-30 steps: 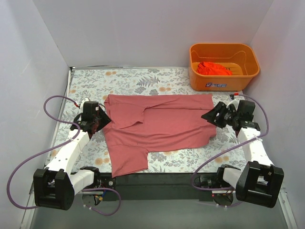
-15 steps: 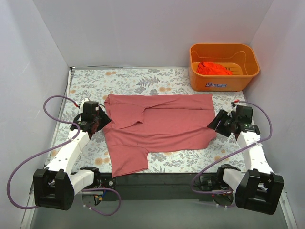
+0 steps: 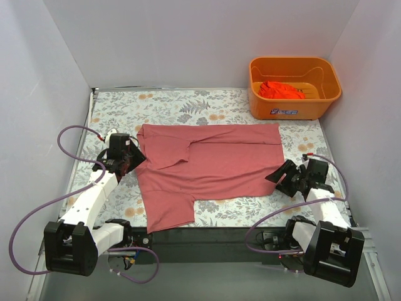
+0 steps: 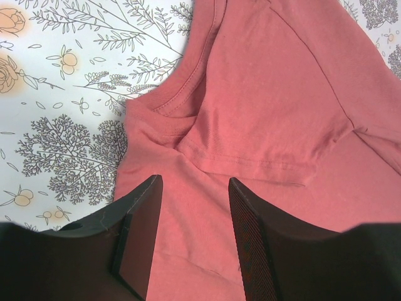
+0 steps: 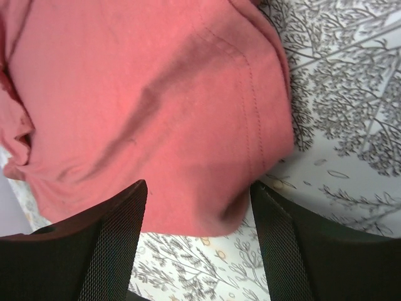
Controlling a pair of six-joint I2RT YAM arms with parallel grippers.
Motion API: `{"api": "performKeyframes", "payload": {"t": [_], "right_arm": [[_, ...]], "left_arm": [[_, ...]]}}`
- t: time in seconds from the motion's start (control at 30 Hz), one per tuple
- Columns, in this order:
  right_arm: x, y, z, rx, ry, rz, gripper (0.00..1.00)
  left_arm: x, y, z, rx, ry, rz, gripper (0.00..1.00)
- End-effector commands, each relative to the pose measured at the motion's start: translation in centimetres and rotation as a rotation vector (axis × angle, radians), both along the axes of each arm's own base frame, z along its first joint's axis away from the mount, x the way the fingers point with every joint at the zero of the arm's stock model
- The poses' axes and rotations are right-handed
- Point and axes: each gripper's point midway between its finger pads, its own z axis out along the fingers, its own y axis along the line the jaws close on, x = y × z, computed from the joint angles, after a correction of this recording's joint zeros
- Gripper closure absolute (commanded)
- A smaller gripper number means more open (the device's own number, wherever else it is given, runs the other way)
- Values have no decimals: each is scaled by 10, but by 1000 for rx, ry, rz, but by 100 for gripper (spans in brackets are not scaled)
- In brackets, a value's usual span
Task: Fold and stack the t-shirts
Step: Fold the tshirt
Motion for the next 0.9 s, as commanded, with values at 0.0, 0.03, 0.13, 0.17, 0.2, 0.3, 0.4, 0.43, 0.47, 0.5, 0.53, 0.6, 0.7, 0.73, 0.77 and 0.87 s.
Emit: {"api": "performKeyframes", "payload": {"t": [0.0, 0.03, 0.13, 0.17, 0.2, 0.3, 0.4, 0.43, 0.47, 0.5, 0.53, 0.6, 0.7, 0.73, 0.77, 0.87], "right_arm": [[17, 7, 8, 60, -108, 3, 26], [18, 7, 6, 64, -116, 3, 27], [22, 11, 6, 87, -157, 15, 27], [23, 13, 9, 94, -169, 31, 27], [29, 12, 16, 88, -194, 41, 28], [45, 15, 49, 85, -287, 102, 29], [57, 24, 85, 69, -350, 161, 30], [60, 34, 93, 41, -363, 196, 30], [63, 40, 100, 17, -385, 223, 30], [65, 47, 102, 4, -385, 249, 30], [70, 61, 116, -11, -413, 305, 30], [69, 70, 101, -21, -333, 359, 32], [67, 67, 93, -85, -273, 365, 34], [67, 60, 92, -116, -264, 338, 34], [69, 44, 91, -193, -264, 271, 34], [57, 22, 82, -243, -216, 212, 33]], "left_arm": [[-1, 4, -3, 27, 7, 4, 55], [-1, 4, -4, 29, 10, 2, 55], [-1, 4, -4, 28, 10, 3, 55], [-1, 4, -4, 28, 10, 3, 55], [-1, 4, -4, 28, 10, 3, 55], [-1, 4, -4, 27, 10, 2, 55], [-1, 3, -4, 25, 10, 0, 55], [-1, 3, -3, 25, 7, -2, 55], [0, 3, -3, 25, 9, 0, 55], [-1, 3, -3, 23, 7, -1, 55], [-1, 2, -3, 22, 8, -2, 55], [-1, 2, -3, 21, 8, -3, 55], [-1, 2, -4, 23, 8, -6, 55], [-1, 3, -4, 23, 8, -4, 55], [-2, 3, -4, 24, 9, -4, 55], [-1, 2, -3, 22, 6, -5, 55]]}}
